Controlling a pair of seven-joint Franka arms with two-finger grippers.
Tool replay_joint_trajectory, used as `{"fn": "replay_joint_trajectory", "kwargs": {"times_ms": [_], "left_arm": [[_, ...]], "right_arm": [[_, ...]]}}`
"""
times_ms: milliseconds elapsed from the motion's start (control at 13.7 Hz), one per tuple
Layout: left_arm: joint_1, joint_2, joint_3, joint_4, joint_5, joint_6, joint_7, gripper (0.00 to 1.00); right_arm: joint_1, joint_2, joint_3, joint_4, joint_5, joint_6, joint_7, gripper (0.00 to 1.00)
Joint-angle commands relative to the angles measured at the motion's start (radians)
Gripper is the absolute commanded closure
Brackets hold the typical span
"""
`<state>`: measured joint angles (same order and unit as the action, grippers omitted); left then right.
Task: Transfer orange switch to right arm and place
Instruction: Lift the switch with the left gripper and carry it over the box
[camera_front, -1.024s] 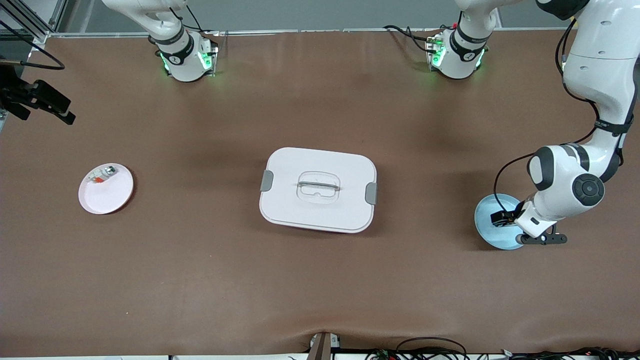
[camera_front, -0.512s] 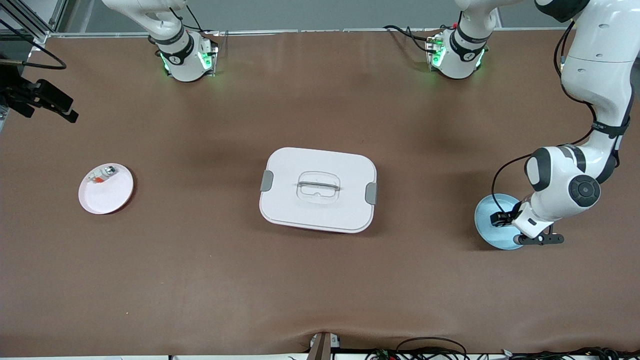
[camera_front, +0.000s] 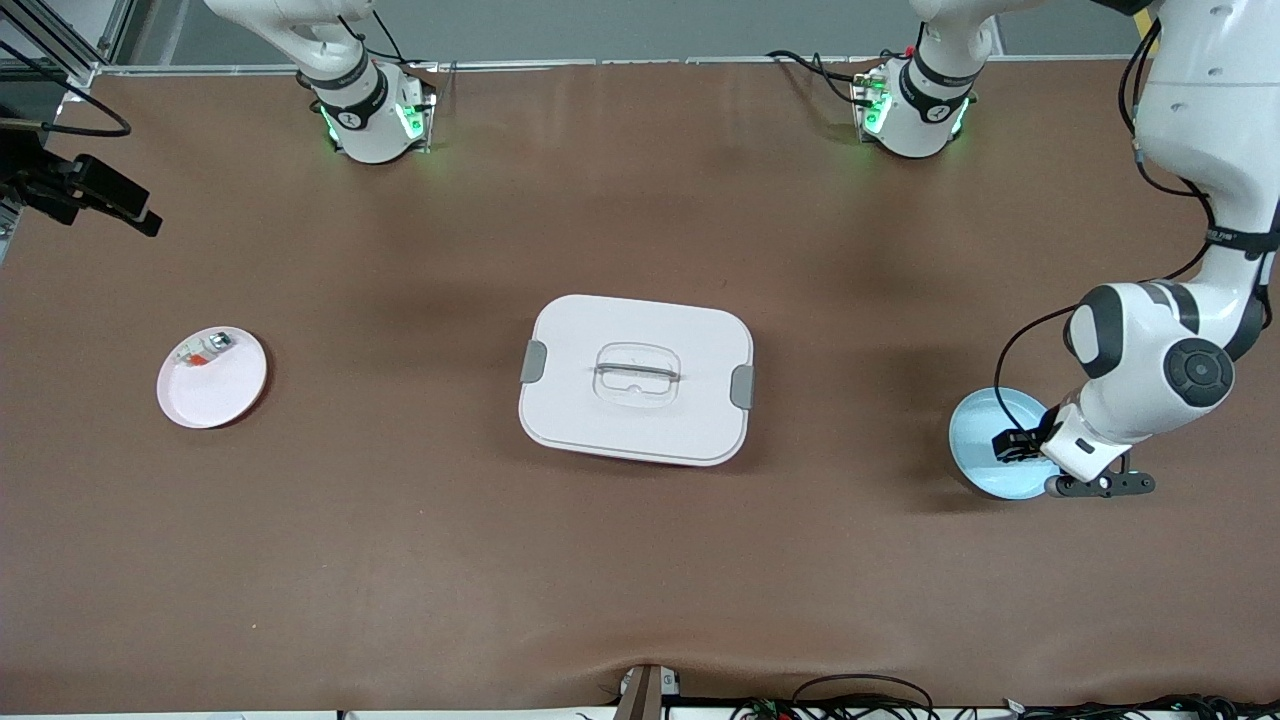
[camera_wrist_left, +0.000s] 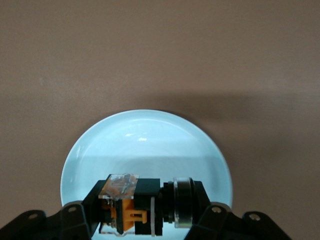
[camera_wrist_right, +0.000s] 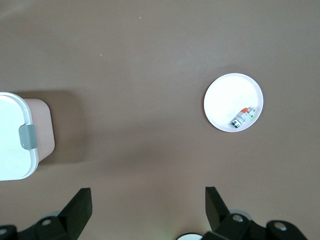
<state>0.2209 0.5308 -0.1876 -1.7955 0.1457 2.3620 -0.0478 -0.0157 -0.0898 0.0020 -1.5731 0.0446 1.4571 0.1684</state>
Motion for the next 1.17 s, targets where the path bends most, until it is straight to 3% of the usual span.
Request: {"fn": "replay_joint_trajectory", "kwargs": {"times_ms": [0, 293, 439, 732, 1098], "left_arm": [[0.005, -0.074, -0.053, 0.054, -0.032, -0.151, -0.018, 1.0], [-0.005, -0.12, -0.082, 0.186, -0.228, -0.375, -0.026, 1.0], [-0.005, -0.14, -0.122, 0.22, -0.265, -0.443, -0.122, 1.0], [-0.005, -0.146, -0.292, 0.284, -0.267, -0.523, -0.502, 1.0], [-0.038, -0.126, -0.492, 0.352, -0.264, -0.524, -0.965, 1.0]], "right_arm": [[-0.012, -0.008, 0.009, -0.007, 0.003, -0.006, -0.013, 0.0], [-0.012, 0.01, 0.009, 0.015, 0.0, -0.02, -0.021, 0.0], [-0.015, 0.027, 0.01, 0.019, 0.004, -0.032, -0.023, 0.0], [-0.007, 0.039, 0.012, 0.038, 0.003, -0.061, -0.02, 0.0], [-0.016, 0.056, 0.012, 0.033, 0.027, -0.061, -0.02, 0.0]]}}
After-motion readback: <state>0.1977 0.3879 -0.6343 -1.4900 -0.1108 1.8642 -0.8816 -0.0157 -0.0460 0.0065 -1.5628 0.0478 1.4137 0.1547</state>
